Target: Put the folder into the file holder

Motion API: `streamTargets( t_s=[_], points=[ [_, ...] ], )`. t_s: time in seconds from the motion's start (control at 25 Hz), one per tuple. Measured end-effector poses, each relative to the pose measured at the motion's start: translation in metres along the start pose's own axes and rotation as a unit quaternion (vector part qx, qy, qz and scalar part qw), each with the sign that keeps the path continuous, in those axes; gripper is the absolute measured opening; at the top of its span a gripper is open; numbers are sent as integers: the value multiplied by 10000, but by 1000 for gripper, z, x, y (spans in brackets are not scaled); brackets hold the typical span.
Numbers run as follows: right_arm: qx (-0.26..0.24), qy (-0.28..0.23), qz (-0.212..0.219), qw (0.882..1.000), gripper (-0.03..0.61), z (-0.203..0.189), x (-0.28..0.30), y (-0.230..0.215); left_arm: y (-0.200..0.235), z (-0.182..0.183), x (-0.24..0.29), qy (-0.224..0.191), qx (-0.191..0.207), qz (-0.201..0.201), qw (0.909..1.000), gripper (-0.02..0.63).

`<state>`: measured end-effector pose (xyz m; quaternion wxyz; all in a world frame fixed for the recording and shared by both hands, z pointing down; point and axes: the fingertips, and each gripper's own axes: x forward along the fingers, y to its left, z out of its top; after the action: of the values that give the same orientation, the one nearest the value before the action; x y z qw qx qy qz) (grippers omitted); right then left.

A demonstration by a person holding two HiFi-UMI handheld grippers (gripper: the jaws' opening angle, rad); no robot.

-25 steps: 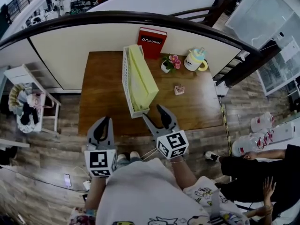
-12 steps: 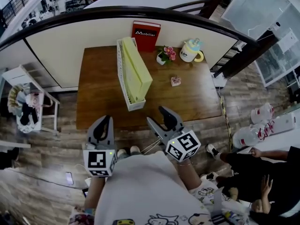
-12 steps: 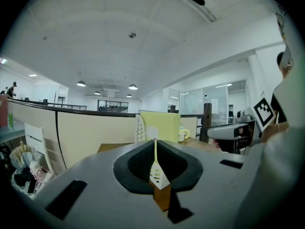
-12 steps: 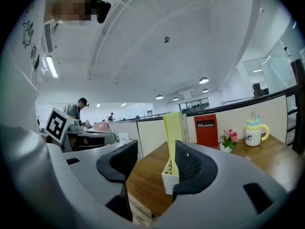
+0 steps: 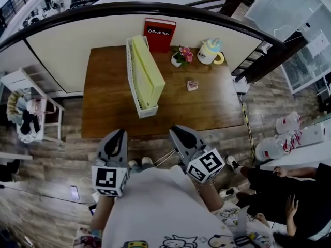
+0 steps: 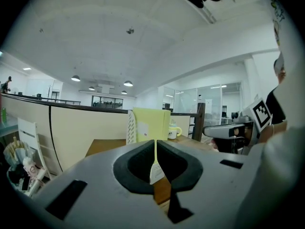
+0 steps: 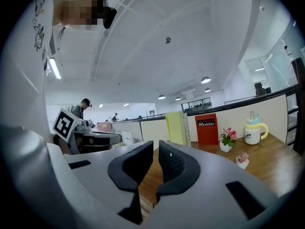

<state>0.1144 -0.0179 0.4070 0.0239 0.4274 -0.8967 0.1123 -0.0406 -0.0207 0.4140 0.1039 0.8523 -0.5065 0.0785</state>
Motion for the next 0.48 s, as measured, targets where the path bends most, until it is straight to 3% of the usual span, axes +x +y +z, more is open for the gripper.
streamTargets(
  t_s=[0.48],
  points=[
    [251,-104,-303,9992,0,-6,-12,-13,-2,-15,0,157,-134,-8,9998,8]
  ],
)
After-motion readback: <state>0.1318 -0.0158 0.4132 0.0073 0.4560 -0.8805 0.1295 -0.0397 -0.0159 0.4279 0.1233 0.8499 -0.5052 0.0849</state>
